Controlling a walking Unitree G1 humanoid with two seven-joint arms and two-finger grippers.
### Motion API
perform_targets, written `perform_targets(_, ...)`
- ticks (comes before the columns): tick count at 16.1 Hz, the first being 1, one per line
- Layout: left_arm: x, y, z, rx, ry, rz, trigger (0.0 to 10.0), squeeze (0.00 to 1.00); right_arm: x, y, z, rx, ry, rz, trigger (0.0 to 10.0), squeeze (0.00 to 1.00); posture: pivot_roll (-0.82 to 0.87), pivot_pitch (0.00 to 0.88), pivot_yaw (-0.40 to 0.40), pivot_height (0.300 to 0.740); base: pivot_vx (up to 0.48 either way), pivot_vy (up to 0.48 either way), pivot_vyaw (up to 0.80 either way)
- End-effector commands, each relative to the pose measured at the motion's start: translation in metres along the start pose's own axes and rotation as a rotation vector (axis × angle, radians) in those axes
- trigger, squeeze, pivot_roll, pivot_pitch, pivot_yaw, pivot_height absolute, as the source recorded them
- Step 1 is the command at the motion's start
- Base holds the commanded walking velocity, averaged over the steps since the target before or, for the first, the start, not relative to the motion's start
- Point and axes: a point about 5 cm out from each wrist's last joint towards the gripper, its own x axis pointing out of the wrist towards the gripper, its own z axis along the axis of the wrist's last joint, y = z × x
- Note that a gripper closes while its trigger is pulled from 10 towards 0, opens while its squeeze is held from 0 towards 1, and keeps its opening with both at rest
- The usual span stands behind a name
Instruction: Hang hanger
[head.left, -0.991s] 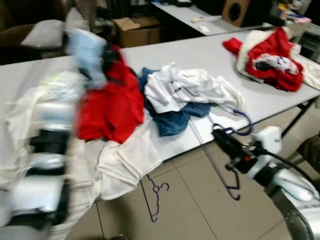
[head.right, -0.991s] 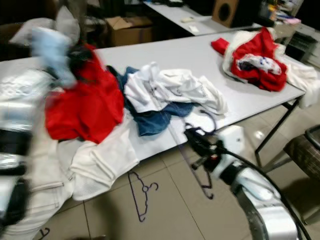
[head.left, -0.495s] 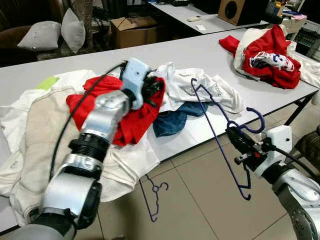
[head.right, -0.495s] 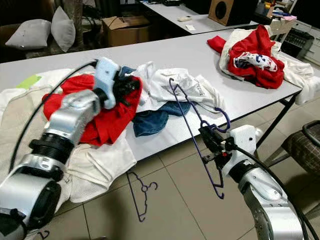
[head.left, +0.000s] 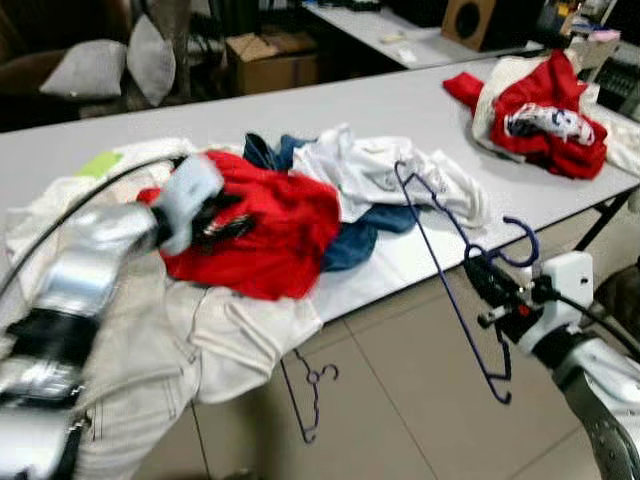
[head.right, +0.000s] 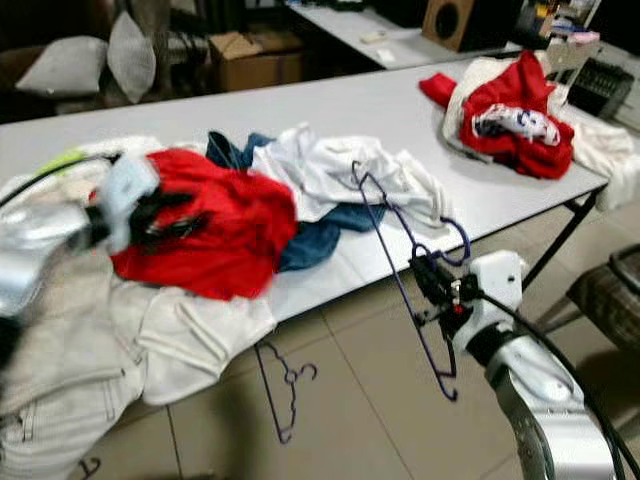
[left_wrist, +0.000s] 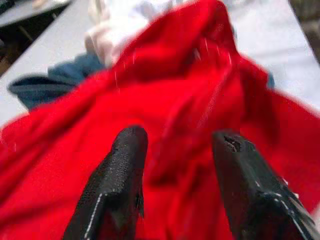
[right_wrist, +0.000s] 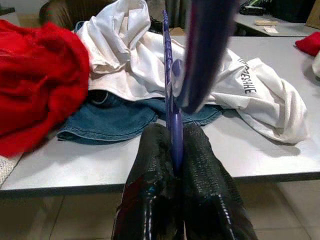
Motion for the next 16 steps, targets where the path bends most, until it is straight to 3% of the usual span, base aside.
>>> perform_targets(1, 0.0, -0.005, 0.007, 0.067, 0.006, -0.037, 10.0, 0.0, -0.002, -0.003, 0.001, -0.002, 0.006, -0.002, 10.0, 0.0, -0.1, 0.0, -0.03, 0.74, 0.0, 0.0, 0.0)
perform_targets(5, -0.004, -0.009, -0.003, 0.183, 0.069, -0.018, 10.0, 0.0, -0.007, -0.006, 0.001, -0.003, 0.011, -0.01, 10.0, 0.0, -0.11, 0.0, -0.025, 0.74, 0.0, 0.0, 0.0)
perform_targets(8, 0.005, -0.017, -0.007, 0.242, 0.115, -0.069, 10.0, 0.0, -0.009, -0.006, 0.001, -0.004, 0.017, -0.006, 10.0, 0.0, -0.11, 0.0, -0.024, 0.74, 0.0, 0.0, 0.0)
perform_targets(11, 0.012, -0.011, -0.006, 0.306, 0.135, 0.0, 10.0, 0.0, -0.01, -0.005, 0.001, -0.003, 0.018, 0.003, 10.0, 0.0, -0.12, 0.0, -0.023, 0.74, 0.0, 0.0, 0.0)
perform_targets(14, 0.023, -0.016, -0.01, 0.339, 0.167, -0.026, 10.0, 0.0, -0.011, -0.003, -0.001, -0.002, 0.025, 0.015, 10.0, 0.0, -0.12, 0.0, -0.019, 0.74, 0.0, 0.0, 0.0)
perform_targets(15, 0.024, -0.017, -0.01, 0.344, 0.168, -0.03, 5.8, 0.0, -0.011, -0.003, -0.001, -0.002, 0.025, 0.015, 10.0, 0.0, -0.12, 0.0, -0.019, 0.74, 0.0, 0.0, 0.0)
perform_targets(16, 0.024, -0.018, -0.011, 0.34, 0.163, -0.044, 0.6, 0.0, -0.011, -0.003, -0.001, -0.002, 0.025, 0.014, 10.0, 0.0, -0.12, 0.0, -0.019, 0.74, 0.0, 0.0, 0.0)
